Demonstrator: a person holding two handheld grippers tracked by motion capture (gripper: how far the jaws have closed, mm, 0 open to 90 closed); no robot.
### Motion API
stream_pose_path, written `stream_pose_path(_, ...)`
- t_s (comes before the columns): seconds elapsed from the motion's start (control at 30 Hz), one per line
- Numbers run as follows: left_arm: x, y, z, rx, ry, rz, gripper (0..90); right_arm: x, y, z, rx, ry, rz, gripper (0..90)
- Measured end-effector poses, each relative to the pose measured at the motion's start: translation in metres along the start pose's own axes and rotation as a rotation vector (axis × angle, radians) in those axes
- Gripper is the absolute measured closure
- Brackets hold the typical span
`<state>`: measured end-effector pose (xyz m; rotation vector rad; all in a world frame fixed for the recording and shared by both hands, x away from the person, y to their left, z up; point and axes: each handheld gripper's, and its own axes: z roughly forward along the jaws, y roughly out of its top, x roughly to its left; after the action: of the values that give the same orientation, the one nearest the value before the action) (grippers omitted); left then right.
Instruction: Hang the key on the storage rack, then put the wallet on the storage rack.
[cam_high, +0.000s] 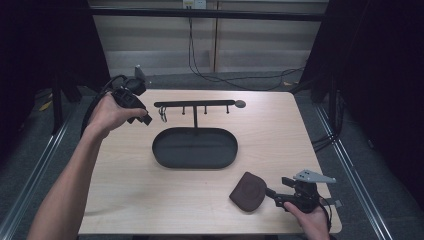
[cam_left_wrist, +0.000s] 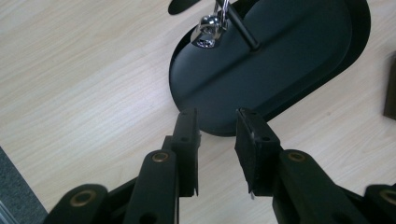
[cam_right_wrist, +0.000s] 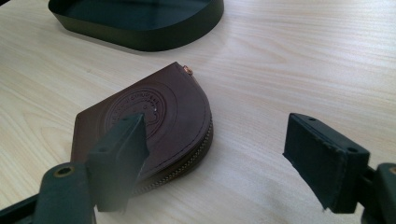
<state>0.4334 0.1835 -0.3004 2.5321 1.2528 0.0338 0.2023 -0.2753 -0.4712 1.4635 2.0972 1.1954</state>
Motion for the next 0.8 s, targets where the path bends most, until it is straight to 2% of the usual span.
stream_pose_path(0.2,-0.005,-0.009,0.003,-0.043,-0.013,0.007,60.0,0.0,0.0,0.0,0.002,-0.001,0.0,21.0)
stream_pose_path(0.3,-0.007,-0.015,0.004,-0.074,0.015,-0.001,58.5,0.0,0.0,0.0,0.002,-0.004,-0.001,21.0)
stream_pose_path(0.37,-0.008,-0.02,0.005,-0.087,0.008,-0.001,58.4,0.0,0.0,0.0,0.002,-0.001,0.001,21.0)
stream_pose_path(0.43,-0.009,-0.026,0.007,-0.093,0.011,0.016,56.9,0.0,0.0,0.0,0.003,-0.002,-0.001,21.0)
stream_pose_path(0.47,-0.009,-0.028,0.008,-0.102,0.009,0.011,55.2,0.0,0.0,0.0,0.003,-0.002,-0.001,21.0)
stream_pose_path(0.53,-0.014,-0.034,0.009,-0.108,0.028,0.025,52.6,0.0,0.0,0.0,0.003,-0.002,0.002,21.0)
stream_pose_path(0.57,-0.018,-0.038,0.009,-0.121,0.028,0.039,51.9,0.0,0.0,0.0,0.003,-0.003,0.003,21.0)
stream_pose_path(0.63,-0.023,-0.045,0.008,-0.181,0.032,0.039,51.1,0.0,0.0,0.0,0.004,-0.004,0.004,21.0)
stream_pose_path(0.67,-0.024,-0.05,0.008,-0.208,0.046,0.052,50.2,0.0,0.0,0.0,0.003,-0.005,0.002,21.0)
stream_pose_path(0.8,-0.023,-0.064,0.013,-0.242,0.015,0.048,44.1,-0.001,0.0,0.001,0.0,-0.007,0.007,21.0)
